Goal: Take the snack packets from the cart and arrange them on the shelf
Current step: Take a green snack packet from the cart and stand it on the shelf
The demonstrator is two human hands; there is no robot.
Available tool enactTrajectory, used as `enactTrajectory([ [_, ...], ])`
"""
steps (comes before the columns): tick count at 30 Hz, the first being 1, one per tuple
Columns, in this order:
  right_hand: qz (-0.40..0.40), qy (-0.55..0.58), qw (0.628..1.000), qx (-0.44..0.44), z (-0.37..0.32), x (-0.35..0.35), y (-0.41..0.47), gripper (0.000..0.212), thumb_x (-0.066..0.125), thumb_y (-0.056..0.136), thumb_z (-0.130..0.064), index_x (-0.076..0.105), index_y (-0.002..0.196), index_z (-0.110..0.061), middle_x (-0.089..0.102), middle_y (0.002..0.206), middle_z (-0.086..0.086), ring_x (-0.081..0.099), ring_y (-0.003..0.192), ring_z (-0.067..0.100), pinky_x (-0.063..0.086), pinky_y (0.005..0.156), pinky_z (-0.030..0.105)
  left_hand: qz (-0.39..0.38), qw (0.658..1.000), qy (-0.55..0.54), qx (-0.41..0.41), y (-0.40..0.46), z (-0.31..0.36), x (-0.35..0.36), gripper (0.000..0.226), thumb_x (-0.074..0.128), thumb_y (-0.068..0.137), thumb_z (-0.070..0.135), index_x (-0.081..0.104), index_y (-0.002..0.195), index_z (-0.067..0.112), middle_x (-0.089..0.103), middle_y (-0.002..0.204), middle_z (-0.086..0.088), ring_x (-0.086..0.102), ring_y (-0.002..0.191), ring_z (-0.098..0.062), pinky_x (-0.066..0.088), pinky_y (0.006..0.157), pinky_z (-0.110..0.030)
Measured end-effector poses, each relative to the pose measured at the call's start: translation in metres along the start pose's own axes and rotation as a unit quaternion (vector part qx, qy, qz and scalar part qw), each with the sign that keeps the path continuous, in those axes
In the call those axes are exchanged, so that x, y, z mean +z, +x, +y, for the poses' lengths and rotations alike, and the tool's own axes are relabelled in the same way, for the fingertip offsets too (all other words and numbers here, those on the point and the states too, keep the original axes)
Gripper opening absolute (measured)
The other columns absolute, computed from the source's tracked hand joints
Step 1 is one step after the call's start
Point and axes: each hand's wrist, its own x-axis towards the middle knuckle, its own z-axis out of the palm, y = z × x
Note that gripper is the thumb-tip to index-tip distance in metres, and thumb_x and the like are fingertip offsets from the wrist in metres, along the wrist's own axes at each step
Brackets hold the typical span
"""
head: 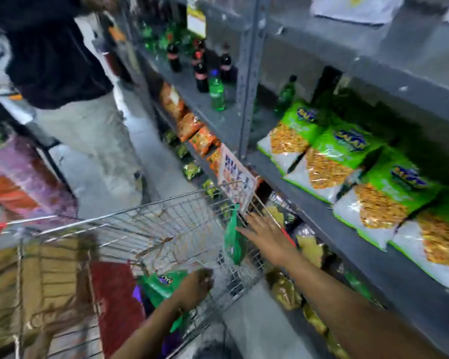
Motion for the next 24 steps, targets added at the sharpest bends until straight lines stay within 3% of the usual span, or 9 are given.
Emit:
enactTrajectory([
  [4, -0.057, -0.087, 0.993, -0.056, -0.004, 0.016, 0.029, 0.046, 0.066, 0.082, -0.008, 0.064, 0.126, -0.022, 0.031, 0.158, 0.019, 0.028, 0.146, 0.038, 0.018, 0.116, 0.058, -0.002, 0.999, -0.006, -0.042, 0.001, -0.014, 0.008, 0.053, 0.044, 0.083, 0.04, 0.061, 0.124, 0.013, 0.068, 0.122, -0.006, 0.063, 0.115, -0.019, 0.043, 0.089, -0.021],
  [7, -0.062, -0.098, 0.99, -0.08, -0.01, 0.022, 0.058, 0.018, 0.072, 0.072, -0.018, 0.076, 0.089, -0.023, 0.069, 0.124, 0.014, 0.057, 0.125, 0.037, 0.035, 0.105, 0.067, 0.011, 0.998, -0.018, -0.054, 0.009, -0.019, 0.005, 0.041, 0.049, 0.089, 0.029, 0.063, 0.122, 0.01, 0.068, 0.124, -0.01, 0.062, 0.111, -0.015, 0.041, 0.084, -0.019],
  [10, -0.058, -0.104, 0.986, -0.118, -0.009, 0.028, 0.07, 0.008, 0.076, 0.074, -0.017, 0.073, 0.079, -0.023, 0.074, 0.085, -0.001, 0.067, 0.101, 0.023, 0.022, 0.117, 0.061, 0.027, 0.998, -0.028, -0.057, 0.018, -0.024, 0.006, 0.039, 0.054, 0.091, 0.018, 0.056, 0.129, 0.013, 0.063, 0.131, -0.007, 0.059, 0.116, -0.017, 0.039, 0.087, -0.016],
  [12, -0.041, -0.06, 0.992, -0.108, -0.009, 0.017, 0.075, 0.002, 0.071, 0.082, -0.021, 0.072, 0.082, -0.023, 0.072, 0.081, -0.005, 0.066, 0.093, 0.016, 0.008, 0.122, 0.053, 0.038, 0.997, -0.042, -0.053, 0.022, -0.021, 0.0, 0.053, 0.063, 0.086, 0.021, 0.047, 0.136, 0.02, 0.06, 0.134, -0.005, 0.061, 0.114, -0.022, 0.044, 0.09, -0.02],
  [14, 0.005, 0.026, 0.997, -0.076, -0.011, -0.001, 0.08, 0.007, 0.067, 0.085, -0.02, 0.072, 0.082, -0.022, 0.073, 0.08, -0.005, 0.065, 0.089, 0.013, 0.01, 0.121, 0.052, 0.039, 0.996, -0.077, -0.03, 0.024, -0.011, -0.01, 0.077, 0.074, 0.077, 0.023, 0.034, 0.143, 0.028, 0.057, 0.129, -0.001, 0.063, 0.105, -0.024, 0.046, 0.085, -0.023],
  [17, 0.06, 0.18, 0.982, -0.018, -0.016, -0.051, 0.078, 0.006, 0.071, 0.085, -0.027, 0.074, 0.082, -0.023, 0.071, 0.079, -0.009, 0.058, 0.099, 0.016, 0.015, 0.116, 0.047, 0.044, 0.979, -0.191, 0.045, 0.026, 0.012, -0.028, 0.105, 0.087, 0.059, 0.005, 0.025, 0.14, 0.028, 0.052, 0.128, 0.012, 0.059, 0.109, 0.007, 0.047, 0.086, -0.011],
  [19, 0.103, 0.22, 0.97, 0.015, -0.017, -0.095, 0.072, 0.014, 0.072, 0.081, -0.039, 0.073, 0.085, -0.026, 0.07, 0.085, -0.011, 0.05, 0.113, 0.024, 0.017, 0.107, 0.039, 0.069, 0.967, -0.232, 0.077, 0.027, 0.024, -0.044, 0.106, 0.089, 0.05, -0.006, 0.03, 0.132, 0.025, 0.06, 0.119, 0.004, 0.065, 0.106, -0.005, 0.053, 0.084, -0.013],
  [21, 0.162, 0.219, 0.962, 0.03, -0.02, -0.147, 0.058, 0.015, 0.073, 0.079, -0.041, 0.073, 0.087, -0.028, 0.063, 0.078, -0.015, 0.049, 0.11, 0.02, 0.019, 0.105, 0.04, 0.096, 0.959, -0.245, 0.101, 0.02, 0.042, -0.066, 0.105, 0.094, 0.043, 0.003, 0.037, 0.128, 0.025, 0.067, 0.115, -0.007, 0.069, 0.104, -0.022, 0.059, 0.083, -0.031],
  [24, 0.283, 0.154, 0.947, 0.021, -0.03, -0.226, 0.024, 0.017, 0.069, 0.08, -0.042, 0.073, 0.088, -0.028, 0.065, 0.078, -0.01, 0.059, 0.098, 0.014, 0.016, 0.102, 0.037, 0.127, 0.945, -0.257, 0.159, -0.002, 0.089, -0.098, 0.09, 0.095, 0.042, 0.004, 0.051, 0.117, 0.027, 0.075, 0.105, 0.001, 0.072, 0.095, -0.014, 0.059, 0.077, -0.026],
])
